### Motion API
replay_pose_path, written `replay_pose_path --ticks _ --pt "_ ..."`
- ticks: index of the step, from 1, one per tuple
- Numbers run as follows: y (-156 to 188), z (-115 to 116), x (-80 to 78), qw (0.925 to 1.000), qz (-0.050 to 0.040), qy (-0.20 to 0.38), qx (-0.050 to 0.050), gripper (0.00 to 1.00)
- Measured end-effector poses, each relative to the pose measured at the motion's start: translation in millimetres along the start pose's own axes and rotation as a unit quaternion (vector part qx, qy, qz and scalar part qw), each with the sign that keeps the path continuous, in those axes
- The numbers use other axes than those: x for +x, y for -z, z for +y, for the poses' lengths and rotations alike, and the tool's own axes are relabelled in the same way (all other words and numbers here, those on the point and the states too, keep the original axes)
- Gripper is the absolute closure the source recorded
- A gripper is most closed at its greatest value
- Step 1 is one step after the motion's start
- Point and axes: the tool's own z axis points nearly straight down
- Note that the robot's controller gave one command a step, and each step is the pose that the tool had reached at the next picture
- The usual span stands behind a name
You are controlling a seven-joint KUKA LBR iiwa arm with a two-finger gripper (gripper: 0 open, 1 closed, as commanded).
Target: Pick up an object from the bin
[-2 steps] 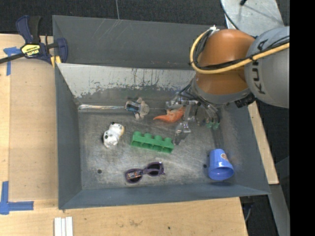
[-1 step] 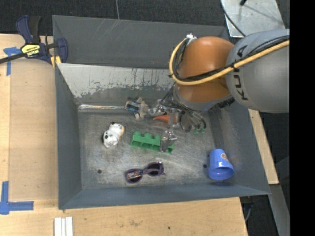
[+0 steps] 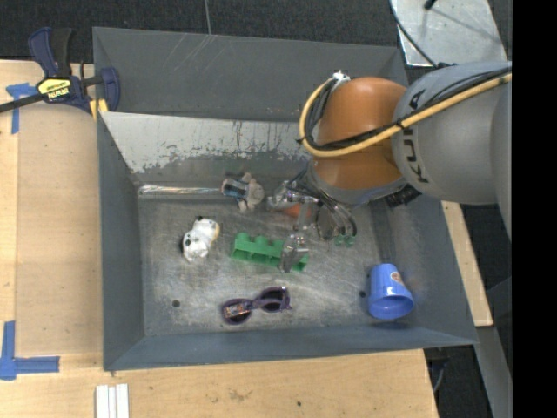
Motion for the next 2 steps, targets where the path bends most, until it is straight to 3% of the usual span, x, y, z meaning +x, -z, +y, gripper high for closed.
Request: replay_pose_path --ticks 1,2 --pt "-53.0 7.7 -6.9 0.9977 -0.0017 0.067 0.000 0.00" --pt "-58.0 14.2 -15.7 0.9997 -0.0185 -0.013 -0.001 1.00"
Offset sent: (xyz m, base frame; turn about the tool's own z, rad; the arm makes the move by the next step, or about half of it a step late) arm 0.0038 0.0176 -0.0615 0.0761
